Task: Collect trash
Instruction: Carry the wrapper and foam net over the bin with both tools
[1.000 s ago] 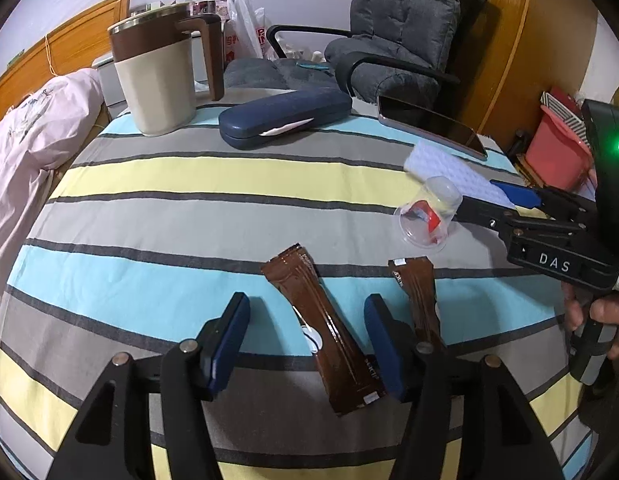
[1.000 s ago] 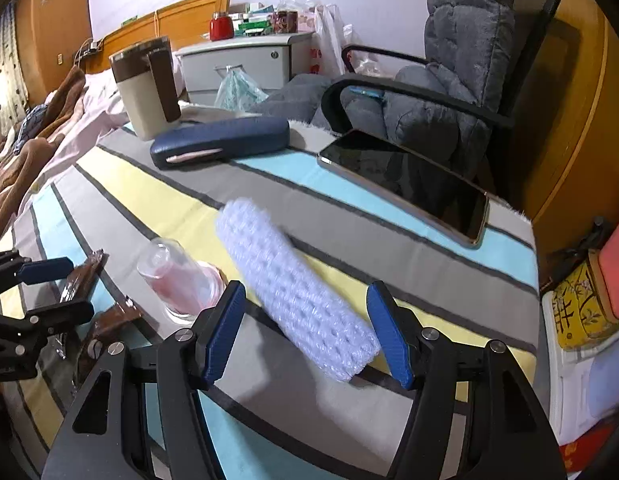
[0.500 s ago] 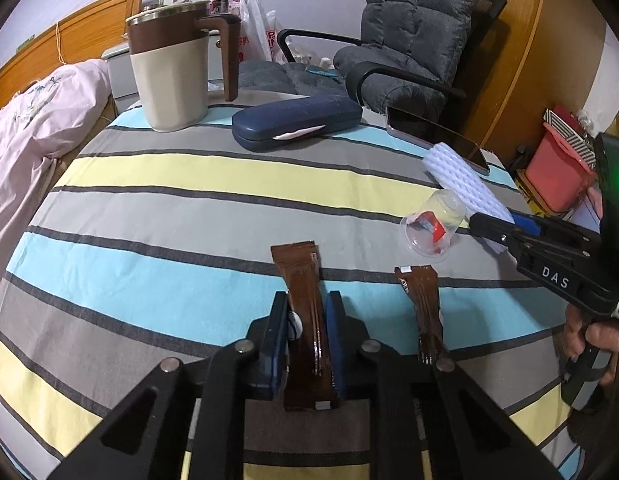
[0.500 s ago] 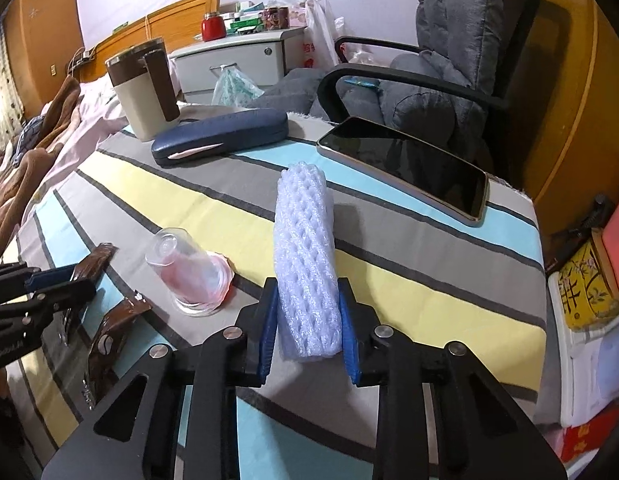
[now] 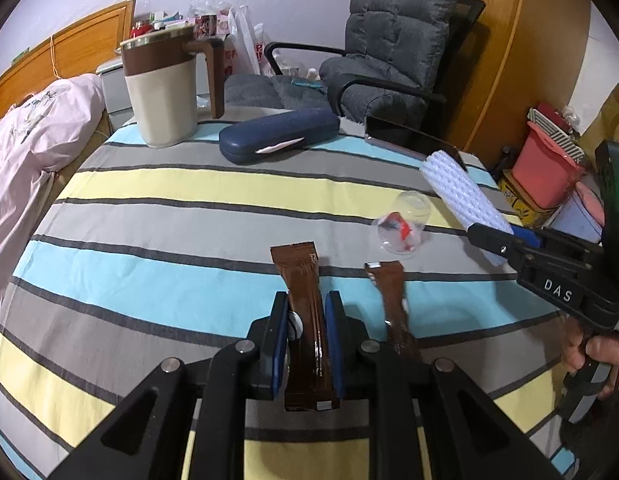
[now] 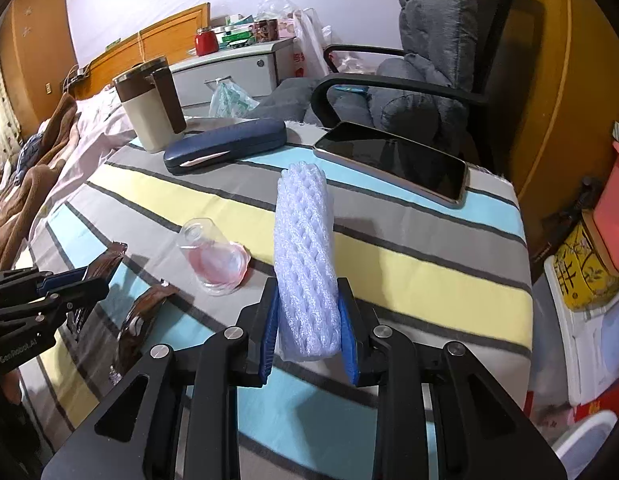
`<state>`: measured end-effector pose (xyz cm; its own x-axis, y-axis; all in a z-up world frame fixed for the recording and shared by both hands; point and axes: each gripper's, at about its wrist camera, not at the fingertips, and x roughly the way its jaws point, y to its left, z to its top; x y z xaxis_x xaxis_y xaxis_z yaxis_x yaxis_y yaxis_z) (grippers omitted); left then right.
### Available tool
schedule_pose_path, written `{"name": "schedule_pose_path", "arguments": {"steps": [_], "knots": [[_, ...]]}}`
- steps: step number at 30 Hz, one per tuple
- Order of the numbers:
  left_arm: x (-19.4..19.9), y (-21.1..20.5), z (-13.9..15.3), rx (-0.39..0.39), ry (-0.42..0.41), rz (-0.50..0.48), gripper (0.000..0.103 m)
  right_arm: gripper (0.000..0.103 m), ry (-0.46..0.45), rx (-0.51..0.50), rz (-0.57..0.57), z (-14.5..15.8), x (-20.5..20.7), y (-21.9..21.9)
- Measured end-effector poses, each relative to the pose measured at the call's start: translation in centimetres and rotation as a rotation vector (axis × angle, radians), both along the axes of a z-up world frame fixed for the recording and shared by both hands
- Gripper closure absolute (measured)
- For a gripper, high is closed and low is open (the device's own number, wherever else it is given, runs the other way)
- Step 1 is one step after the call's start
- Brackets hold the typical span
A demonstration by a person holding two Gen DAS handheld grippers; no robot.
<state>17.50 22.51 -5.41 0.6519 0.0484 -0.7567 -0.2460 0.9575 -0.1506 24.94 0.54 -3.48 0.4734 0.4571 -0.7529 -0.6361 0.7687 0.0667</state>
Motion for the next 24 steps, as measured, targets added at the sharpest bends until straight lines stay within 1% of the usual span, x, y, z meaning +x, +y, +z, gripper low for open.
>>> {"name": "schedule_pose_path", "arguments": {"steps": [12,24], "knots": [[-2.2,-3.3,2.9,0.049,-0.060,-0.047,0.084,0.074,-0.029,0.054,-0.056,2.1,-3.0,-2.7],[-4.5,-7.4,5.6,0.061,-0.121,-0.117,0.084,0.074,-0.085,0.093,-0.137,4.2,-5.8,-6.4]]}}
